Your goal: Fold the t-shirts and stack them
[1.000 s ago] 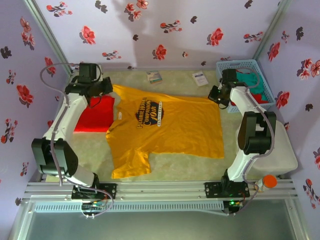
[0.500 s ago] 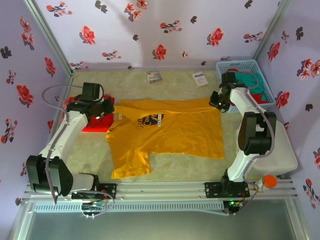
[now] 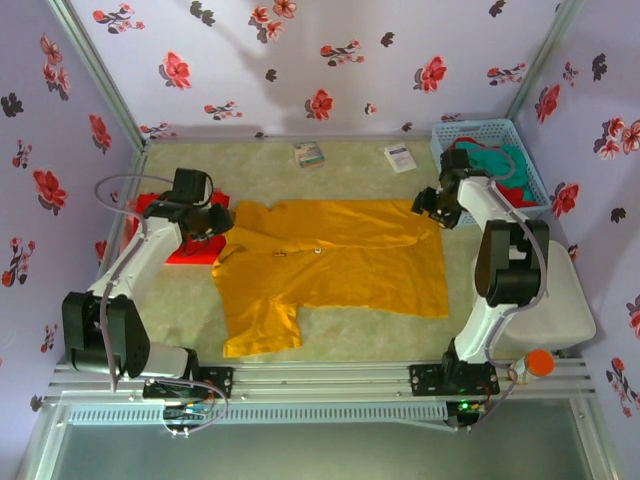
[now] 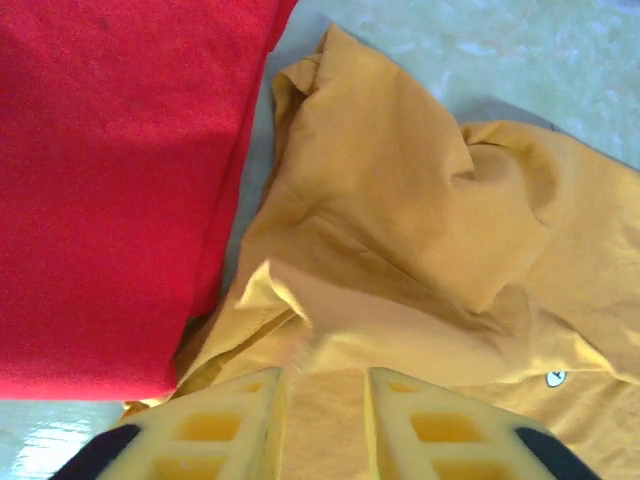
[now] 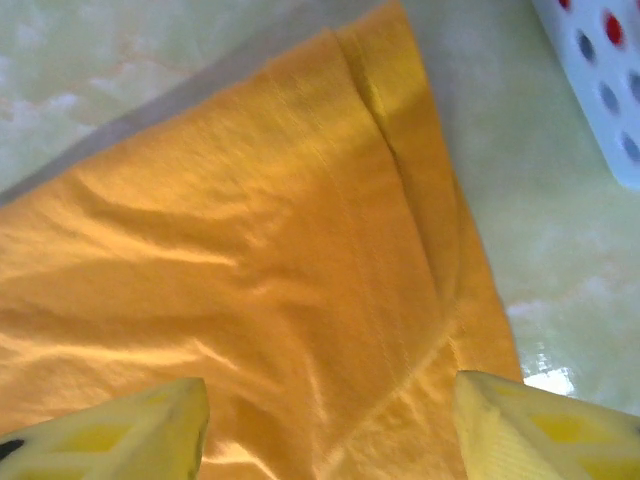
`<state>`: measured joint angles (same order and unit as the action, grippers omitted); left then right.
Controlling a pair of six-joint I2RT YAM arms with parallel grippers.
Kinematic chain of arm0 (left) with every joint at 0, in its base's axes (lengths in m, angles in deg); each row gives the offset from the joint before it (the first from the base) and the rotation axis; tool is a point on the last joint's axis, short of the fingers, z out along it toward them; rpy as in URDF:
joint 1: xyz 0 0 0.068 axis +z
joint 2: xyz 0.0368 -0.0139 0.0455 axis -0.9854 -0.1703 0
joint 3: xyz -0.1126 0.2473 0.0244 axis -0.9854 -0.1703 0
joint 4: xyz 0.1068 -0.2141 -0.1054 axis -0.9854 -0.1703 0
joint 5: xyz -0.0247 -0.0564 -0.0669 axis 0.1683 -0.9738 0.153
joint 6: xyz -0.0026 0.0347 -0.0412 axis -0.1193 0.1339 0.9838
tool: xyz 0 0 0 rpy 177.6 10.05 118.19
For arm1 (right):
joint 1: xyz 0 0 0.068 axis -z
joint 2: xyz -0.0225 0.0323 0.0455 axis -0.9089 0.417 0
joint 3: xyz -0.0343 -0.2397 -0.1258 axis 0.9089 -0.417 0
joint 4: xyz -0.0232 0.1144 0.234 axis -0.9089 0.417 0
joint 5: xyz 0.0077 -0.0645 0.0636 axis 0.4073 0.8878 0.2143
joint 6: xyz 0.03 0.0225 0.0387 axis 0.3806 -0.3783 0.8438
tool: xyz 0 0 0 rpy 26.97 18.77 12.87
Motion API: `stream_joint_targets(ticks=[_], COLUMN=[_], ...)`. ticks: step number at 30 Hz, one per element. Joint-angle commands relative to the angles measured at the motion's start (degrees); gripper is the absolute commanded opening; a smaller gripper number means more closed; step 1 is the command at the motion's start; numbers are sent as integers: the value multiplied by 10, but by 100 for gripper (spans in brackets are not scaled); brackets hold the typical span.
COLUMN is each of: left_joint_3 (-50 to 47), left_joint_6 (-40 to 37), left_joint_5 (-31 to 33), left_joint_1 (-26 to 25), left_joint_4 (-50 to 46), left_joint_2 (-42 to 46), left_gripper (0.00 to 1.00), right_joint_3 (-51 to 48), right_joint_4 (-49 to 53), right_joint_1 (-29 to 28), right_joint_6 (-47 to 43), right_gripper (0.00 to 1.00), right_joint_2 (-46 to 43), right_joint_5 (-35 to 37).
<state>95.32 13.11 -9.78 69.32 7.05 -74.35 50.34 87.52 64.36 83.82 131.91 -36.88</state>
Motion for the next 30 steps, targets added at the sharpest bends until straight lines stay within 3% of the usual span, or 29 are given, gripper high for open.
stream_joint_targets(ticks=[1,5,10,14,19,24,30], left_joint_3=[-1,2,-2,-58,-135,-198,-270], left_joint_6=[-6,-18,-30,-10,27,74,149], left_joint_5=[21,24,-13,-77,-81,-78,-70], left_joint_1=[5,11,14,6,-32,-85,-136], left_joint_4=[-27,-43,-68,-63,-49,-20,29], left_joint_2=[17,34,42,71,119,143,178], left_gripper=[37,41,46,47,47,46,45], right_joint_3=[-54,-108,-181,-244,-287,-322,-323], right_joint_4=[-26,-64,-97,-96,-88,-97,-76], right_joint_1=[8,9,8,2,-20,-41,-23], right_joint_6=[35,62,93,117,132,135,123], right_gripper=[66,61,66,70,72,72,66], right_joint_2=[-45,-57,-110,-177,-200,-189,-167], right_joint_5=[24,-11,-53,-60,-97,-74,-9])
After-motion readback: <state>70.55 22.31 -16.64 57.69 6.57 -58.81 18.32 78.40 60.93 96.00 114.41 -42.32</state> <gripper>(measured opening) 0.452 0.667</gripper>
